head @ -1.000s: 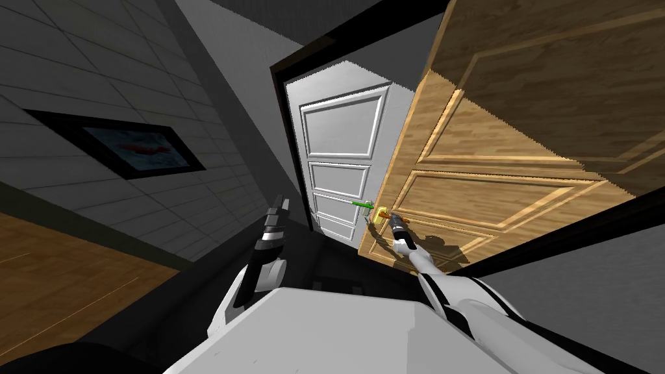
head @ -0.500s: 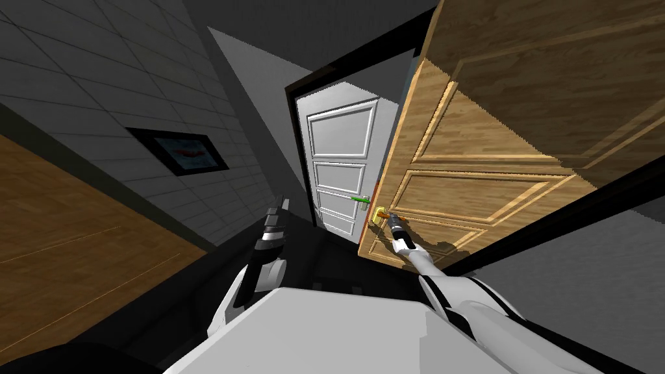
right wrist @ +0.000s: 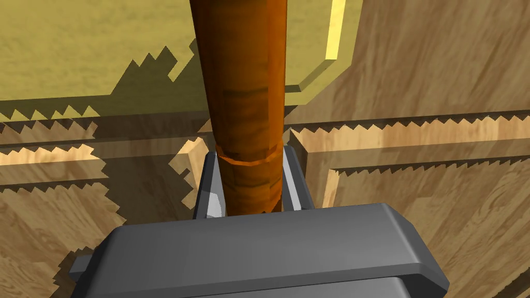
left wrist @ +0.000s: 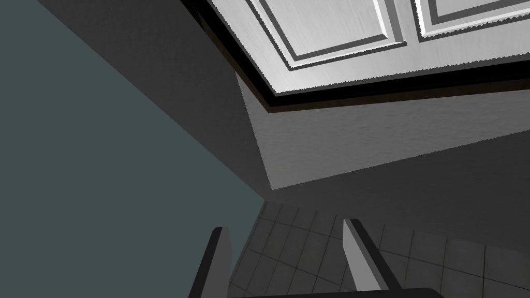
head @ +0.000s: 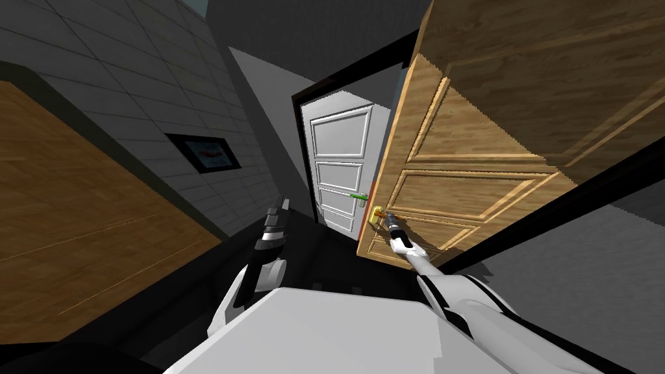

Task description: Pull the door open

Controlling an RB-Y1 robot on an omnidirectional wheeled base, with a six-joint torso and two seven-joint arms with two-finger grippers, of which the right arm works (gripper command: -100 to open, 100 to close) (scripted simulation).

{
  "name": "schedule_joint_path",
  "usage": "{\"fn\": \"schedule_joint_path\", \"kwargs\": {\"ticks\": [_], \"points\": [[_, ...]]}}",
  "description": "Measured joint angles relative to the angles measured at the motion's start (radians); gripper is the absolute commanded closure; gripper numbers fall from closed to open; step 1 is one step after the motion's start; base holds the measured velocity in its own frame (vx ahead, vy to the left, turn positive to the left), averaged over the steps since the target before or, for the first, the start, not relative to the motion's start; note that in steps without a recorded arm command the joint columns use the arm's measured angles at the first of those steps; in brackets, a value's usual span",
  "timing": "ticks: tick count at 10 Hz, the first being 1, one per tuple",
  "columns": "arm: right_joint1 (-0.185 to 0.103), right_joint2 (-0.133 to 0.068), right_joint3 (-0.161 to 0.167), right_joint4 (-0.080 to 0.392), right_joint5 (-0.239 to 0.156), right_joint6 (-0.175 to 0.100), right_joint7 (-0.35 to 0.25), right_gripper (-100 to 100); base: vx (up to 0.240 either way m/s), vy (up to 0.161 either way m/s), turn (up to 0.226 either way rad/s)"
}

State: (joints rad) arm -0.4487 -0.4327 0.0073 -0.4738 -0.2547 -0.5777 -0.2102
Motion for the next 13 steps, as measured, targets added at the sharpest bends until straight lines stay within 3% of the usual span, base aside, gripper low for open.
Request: {"fn": "schedule_joint_path", "kwargs": {"ticks": [2, 3, 4, 6, 9, 10, 11, 13], "points": [[0.005, -0.006, 0.017, -0.02, 0.006, -0.004, -0.019, 100, -0.249, -0.085, 0.127], [-0.008, -0.01, 0.035, 0.002, 0.014, -0.015, -0.036, 100, -0.179, -0.067, 0.062], [0.004, -0.008, 0.043, -0.013, 0.016, -0.011, -0.043, 100, -0.195, -0.108, 0.107], [-0.022, -0.009, 0.076, 0.039, 0.03, -0.041, -0.074, 100, -0.133, -0.052, 0.061], [0.021, -0.01, 0.07, -0.034, 0.027, -0.006, -0.065, 100, -0.025, -0.01, 0.014], [0.013, -0.018, 0.082, -0.028, 0.031, -0.014, -0.078, 100, -0.184, -0.114, 0.145], [0.022, -0.023, 0.087, -0.059, 0.033, -0.008, -0.087, 100, -0.194, -0.094, 0.098], [0.017, -0.02, 0.101, -0.072, 0.039, -0.008, -0.095, 100, -0.161, -0.077, 0.055]]}}
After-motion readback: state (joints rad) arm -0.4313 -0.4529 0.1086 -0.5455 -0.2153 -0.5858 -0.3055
